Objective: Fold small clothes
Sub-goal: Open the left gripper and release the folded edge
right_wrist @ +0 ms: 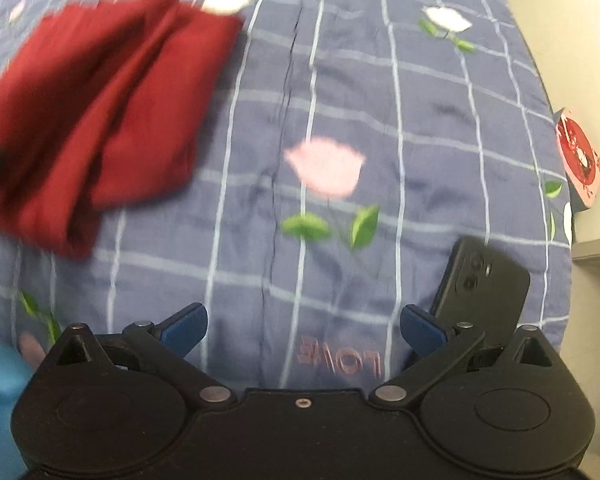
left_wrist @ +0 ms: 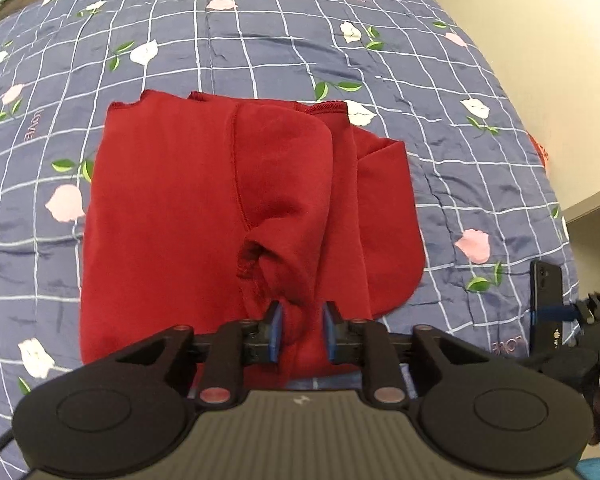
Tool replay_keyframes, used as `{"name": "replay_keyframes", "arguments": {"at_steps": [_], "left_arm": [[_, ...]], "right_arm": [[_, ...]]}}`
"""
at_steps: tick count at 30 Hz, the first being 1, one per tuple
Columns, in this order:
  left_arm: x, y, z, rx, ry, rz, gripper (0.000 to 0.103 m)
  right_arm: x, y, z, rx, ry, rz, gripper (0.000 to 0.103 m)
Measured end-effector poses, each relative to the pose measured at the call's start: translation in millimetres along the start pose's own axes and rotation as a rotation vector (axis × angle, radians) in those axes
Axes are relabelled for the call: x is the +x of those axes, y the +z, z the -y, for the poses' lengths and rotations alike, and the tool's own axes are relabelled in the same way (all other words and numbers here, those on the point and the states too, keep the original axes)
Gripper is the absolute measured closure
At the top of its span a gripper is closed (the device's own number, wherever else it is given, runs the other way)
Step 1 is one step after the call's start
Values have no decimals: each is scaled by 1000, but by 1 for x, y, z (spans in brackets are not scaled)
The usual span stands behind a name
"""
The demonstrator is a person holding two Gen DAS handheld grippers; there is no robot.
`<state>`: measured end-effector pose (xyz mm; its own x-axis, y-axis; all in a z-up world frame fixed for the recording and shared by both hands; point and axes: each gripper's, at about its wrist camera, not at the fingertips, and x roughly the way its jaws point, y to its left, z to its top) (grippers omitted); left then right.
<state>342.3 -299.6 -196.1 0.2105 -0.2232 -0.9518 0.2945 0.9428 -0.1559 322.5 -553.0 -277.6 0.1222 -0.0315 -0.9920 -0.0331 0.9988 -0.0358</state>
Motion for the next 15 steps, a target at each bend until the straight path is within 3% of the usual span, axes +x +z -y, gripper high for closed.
{"name": "replay_keyframes", "arguments": {"at_steps": [1, 3, 8, 11, 15], "left_arm": [[-1, -2, 0, -4, -9, 2, 71], [-5, -4, 0, -14, -27, 9, 55], [-21, -11, -9, -65, -48, 45, 35], [-35, -16, -20, -124, 10, 71, 17], [-49, -22, -42, -236, 101, 85, 6]], "right_arm": [[-2, 4, 1, 21, 10, 11, 1], [-7, 15, 2, 67, 41, 33, 1], [-18, 44, -10, 128, 120, 89, 1], [-23, 65, -18, 189, 201, 122, 1], [-24, 93, -33, 261, 313, 126, 1]]}}
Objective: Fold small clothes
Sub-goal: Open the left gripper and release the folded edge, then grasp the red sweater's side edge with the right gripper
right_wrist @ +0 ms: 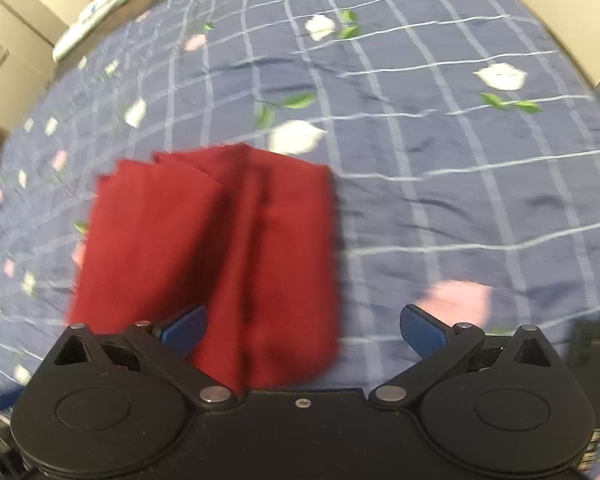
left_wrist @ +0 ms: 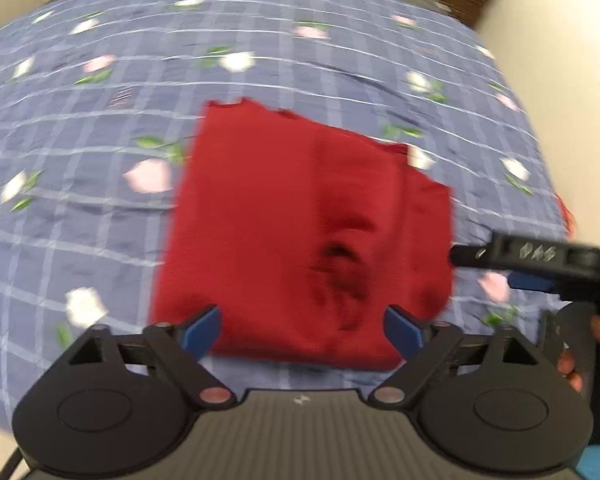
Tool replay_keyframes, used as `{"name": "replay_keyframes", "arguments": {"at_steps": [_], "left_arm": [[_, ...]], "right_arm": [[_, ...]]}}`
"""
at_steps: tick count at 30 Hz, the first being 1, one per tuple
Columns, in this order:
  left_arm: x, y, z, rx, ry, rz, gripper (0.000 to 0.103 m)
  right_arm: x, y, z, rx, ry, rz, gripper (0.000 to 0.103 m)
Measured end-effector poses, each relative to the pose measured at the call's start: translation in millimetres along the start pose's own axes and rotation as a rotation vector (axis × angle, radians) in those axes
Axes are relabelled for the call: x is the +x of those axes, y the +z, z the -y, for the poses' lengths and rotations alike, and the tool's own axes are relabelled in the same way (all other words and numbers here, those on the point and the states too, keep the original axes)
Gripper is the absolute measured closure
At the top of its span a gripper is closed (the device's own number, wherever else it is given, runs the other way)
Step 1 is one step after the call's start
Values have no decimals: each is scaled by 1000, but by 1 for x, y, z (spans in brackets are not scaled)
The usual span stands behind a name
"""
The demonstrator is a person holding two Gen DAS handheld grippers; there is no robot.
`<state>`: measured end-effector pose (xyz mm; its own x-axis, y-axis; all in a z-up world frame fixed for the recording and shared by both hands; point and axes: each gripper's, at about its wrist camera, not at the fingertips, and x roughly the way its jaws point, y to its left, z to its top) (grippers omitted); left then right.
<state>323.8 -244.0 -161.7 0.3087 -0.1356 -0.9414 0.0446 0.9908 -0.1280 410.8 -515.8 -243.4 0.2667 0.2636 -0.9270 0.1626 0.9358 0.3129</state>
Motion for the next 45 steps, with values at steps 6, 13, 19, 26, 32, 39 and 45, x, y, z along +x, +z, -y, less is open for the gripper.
{"name": "replay_keyframes", "arguments": {"at_steps": [6, 13, 19, 26, 32, 39, 45], "left_arm": [[-5, 6, -45, -223, 77, -3, 4], [-10, 7, -73, -318, 132, -11, 4], [-12, 9, -74, -311, 140, -12, 4], [-7, 14, -68, -276, 143, -31, 4], [-5, 17, -66, -263, 134, -39, 4], [-1, 18, -63, -282, 116, -60, 4], [-1, 16, -56, -259, 108, -64, 4]], "right_arm": [[22, 16, -45, 26, 103, -78, 1], [47, 15, -84, -25, 36, -146, 10], [48, 15, -87, -25, 2, -127, 25], [41, 7, -71, 57, 44, -106, 73], [24, 11, -70, 12, 99, -49, 93], [-12, 14, -54, -96, 115, 29, 94], [-26, 10, -16, -79, 57, 54, 94]]}}
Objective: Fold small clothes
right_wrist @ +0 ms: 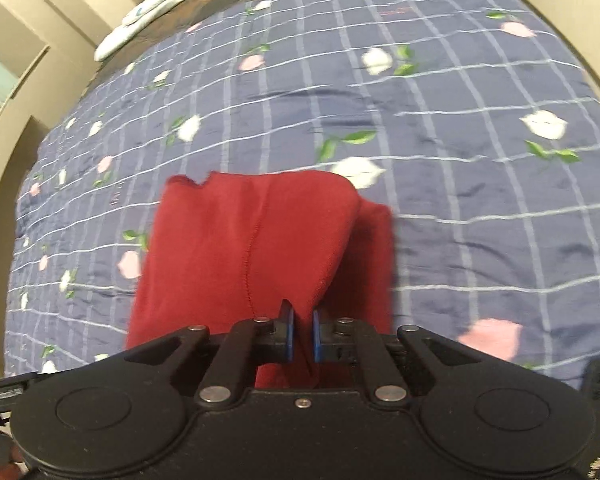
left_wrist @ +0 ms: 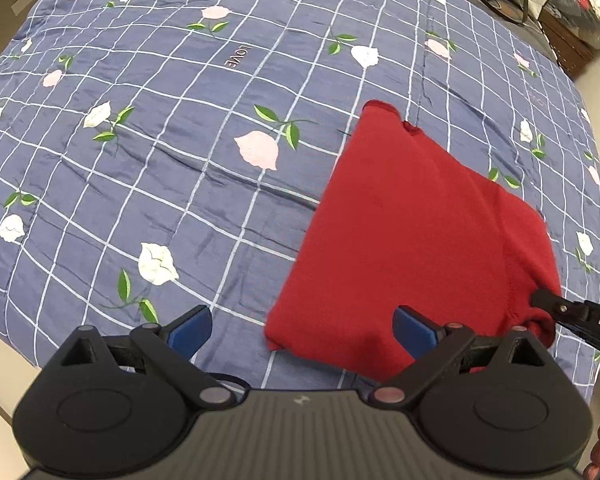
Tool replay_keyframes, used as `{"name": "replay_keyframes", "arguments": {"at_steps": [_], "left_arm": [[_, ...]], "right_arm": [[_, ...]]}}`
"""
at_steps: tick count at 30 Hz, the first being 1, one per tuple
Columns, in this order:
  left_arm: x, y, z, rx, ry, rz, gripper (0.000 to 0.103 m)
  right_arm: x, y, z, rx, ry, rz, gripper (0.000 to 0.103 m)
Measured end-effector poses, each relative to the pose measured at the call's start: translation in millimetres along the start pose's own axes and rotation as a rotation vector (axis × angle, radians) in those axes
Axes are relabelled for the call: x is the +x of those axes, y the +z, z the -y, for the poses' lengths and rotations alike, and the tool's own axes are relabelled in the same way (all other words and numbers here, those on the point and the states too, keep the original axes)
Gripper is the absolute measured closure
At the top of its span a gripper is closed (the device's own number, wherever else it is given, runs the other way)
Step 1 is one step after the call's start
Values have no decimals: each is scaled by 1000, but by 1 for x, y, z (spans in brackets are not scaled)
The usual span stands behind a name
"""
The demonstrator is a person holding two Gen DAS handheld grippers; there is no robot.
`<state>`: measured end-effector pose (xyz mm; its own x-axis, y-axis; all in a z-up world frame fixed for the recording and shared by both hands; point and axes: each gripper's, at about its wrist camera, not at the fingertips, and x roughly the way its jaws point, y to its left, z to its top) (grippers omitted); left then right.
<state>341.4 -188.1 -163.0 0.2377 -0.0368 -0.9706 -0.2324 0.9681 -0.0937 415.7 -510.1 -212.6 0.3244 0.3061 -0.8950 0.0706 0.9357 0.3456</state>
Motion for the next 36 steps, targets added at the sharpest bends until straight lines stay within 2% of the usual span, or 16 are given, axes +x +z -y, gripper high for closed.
{"name": "replay_keyframes", "arguments": {"at_steps": [4, 12, 18, 24, 29, 32, 33, 34, 36], "left_arm": [[0, -3, 3, 11, 2, -7, 4], [0, -10, 4, 14, 19, -19, 4], [-1, -14, 3, 12, 34, -23, 4], [0, -16, 3, 11, 39, -30, 4], [2, -16, 9, 23, 39, -36, 4], [2, -15, 12, 36, 38, -34, 4], [2, -15, 13, 39, 39, -33, 4], [2, -15, 14, 42, 39, -32, 4], [2, -15, 15, 45, 39, -33, 4]], "right_arm": [[2, -5, 18, 62, -8, -15, 94], [17, -14, 15, 38, -50, -61, 91], [22, -20, 25, 65, -73, -83, 87], [23, -27, 37, 102, -88, -100, 79], [20, -28, 41, 116, -103, -100, 64], [20, -29, 44, 137, -99, -107, 41], [19, -29, 46, 152, -90, -106, 31], [19, -30, 47, 172, -77, -107, 25], [20, -31, 50, 201, -56, -113, 19]]}}
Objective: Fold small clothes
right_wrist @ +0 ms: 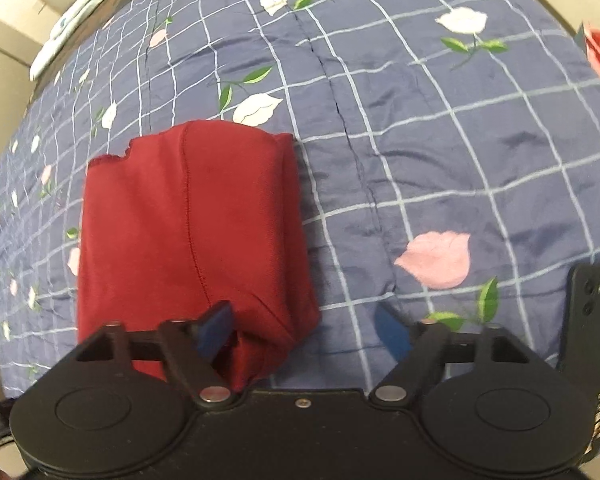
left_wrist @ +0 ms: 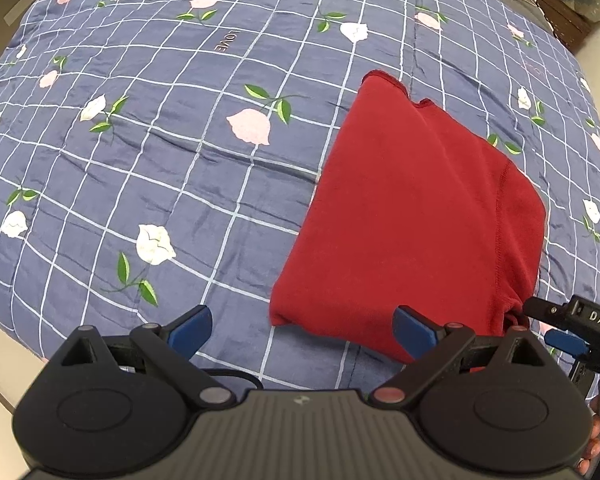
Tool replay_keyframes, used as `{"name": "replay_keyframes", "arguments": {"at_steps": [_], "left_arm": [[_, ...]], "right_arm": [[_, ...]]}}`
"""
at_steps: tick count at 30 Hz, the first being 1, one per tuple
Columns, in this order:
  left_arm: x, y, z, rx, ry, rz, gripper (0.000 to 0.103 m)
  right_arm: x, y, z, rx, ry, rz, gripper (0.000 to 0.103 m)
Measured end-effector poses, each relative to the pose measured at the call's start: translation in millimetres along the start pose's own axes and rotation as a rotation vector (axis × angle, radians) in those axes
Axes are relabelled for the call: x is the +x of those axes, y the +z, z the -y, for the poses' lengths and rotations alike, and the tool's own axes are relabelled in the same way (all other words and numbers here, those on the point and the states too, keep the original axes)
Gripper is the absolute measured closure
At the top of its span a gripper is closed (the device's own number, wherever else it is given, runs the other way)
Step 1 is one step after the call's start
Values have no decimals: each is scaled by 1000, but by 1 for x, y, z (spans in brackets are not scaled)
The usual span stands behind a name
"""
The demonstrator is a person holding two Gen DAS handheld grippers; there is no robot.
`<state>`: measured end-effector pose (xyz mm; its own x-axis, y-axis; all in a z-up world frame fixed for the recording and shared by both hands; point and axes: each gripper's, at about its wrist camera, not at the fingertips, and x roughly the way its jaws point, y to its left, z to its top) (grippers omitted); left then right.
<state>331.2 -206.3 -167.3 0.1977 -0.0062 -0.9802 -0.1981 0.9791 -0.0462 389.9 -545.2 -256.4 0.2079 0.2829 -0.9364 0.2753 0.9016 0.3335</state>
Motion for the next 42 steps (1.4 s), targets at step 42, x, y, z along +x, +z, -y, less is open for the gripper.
{"name": "replay_keyframes", "arguments": {"at_steps": [42], "left_arm": [[49, 74, 0, 53, 26, -13, 1]], "right_arm": [[32, 29, 5, 131, 122, -41, 1]]}}
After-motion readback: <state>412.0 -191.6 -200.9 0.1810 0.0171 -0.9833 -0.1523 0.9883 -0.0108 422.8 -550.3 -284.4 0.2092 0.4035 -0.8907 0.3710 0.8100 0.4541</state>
